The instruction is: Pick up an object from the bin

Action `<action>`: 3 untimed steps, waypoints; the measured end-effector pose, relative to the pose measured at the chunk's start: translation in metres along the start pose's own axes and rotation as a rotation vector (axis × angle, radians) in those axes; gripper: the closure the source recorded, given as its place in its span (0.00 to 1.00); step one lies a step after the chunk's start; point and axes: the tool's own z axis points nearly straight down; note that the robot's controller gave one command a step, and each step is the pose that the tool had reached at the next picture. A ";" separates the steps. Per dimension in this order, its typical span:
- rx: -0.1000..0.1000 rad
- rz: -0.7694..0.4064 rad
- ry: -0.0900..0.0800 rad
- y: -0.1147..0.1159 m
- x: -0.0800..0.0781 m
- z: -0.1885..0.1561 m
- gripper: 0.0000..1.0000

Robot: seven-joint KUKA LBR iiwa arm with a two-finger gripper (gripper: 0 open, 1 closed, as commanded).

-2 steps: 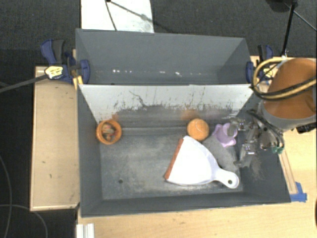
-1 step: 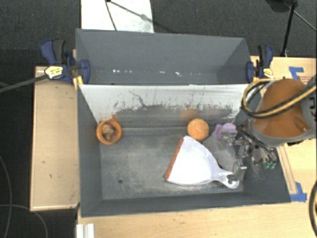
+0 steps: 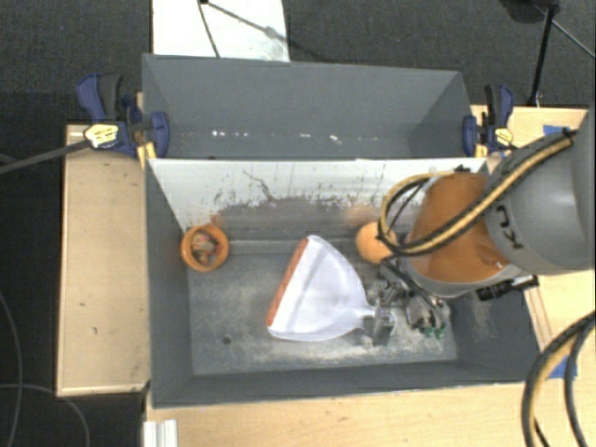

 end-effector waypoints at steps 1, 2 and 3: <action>0.000 -0.001 0.000 0.000 0.000 0.000 1.00; 0.002 -0.007 -0.006 -0.008 -0.002 -0.031 1.00; 0.003 0.000 -0.007 -0.006 -0.008 -0.154 1.00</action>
Offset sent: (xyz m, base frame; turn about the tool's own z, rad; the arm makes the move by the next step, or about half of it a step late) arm 0.0021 -0.0105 0.0411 -0.0111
